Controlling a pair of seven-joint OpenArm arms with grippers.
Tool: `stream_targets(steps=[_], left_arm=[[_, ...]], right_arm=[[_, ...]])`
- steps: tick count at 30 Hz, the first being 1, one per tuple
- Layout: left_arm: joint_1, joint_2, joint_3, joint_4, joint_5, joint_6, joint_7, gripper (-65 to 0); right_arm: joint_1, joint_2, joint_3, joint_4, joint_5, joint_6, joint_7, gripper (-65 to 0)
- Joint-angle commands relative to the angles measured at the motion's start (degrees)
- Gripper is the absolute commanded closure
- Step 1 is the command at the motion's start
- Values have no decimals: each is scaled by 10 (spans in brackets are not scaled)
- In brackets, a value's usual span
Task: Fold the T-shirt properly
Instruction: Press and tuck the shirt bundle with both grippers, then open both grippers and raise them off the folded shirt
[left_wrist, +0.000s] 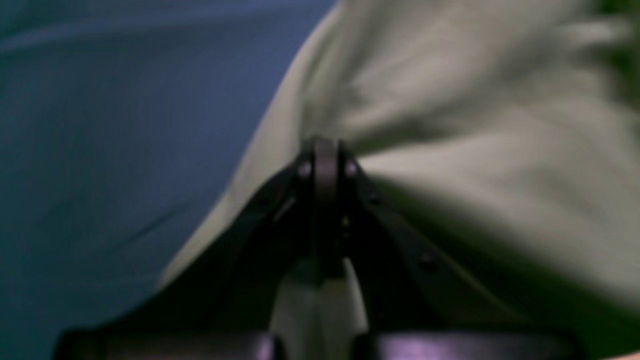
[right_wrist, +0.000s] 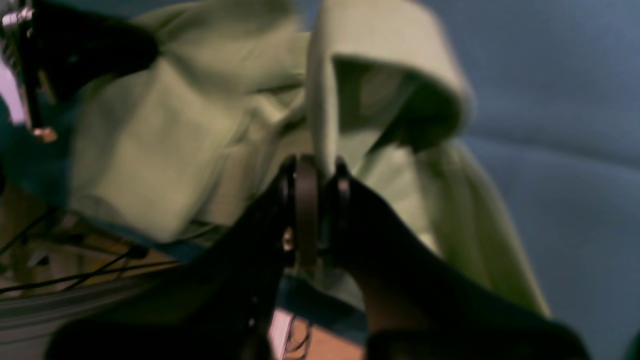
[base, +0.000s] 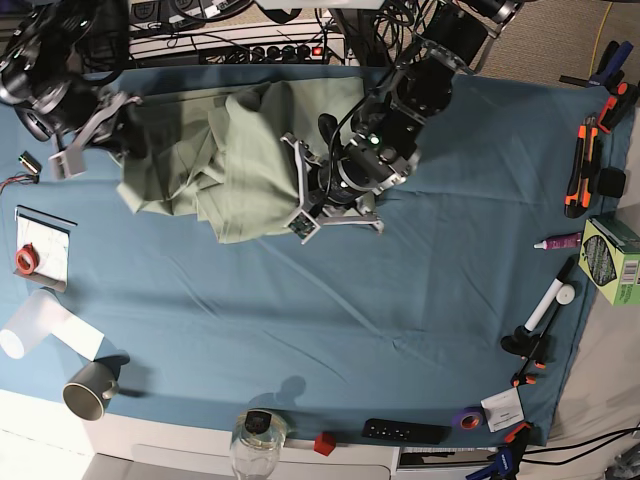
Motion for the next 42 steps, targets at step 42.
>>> stream_targets(steps=[42], left_arm=[[201, -245, -6, 361, 67, 29, 23, -121]], right_arm=[[26, -201, -458, 64, -384, -80, 256, 0]])
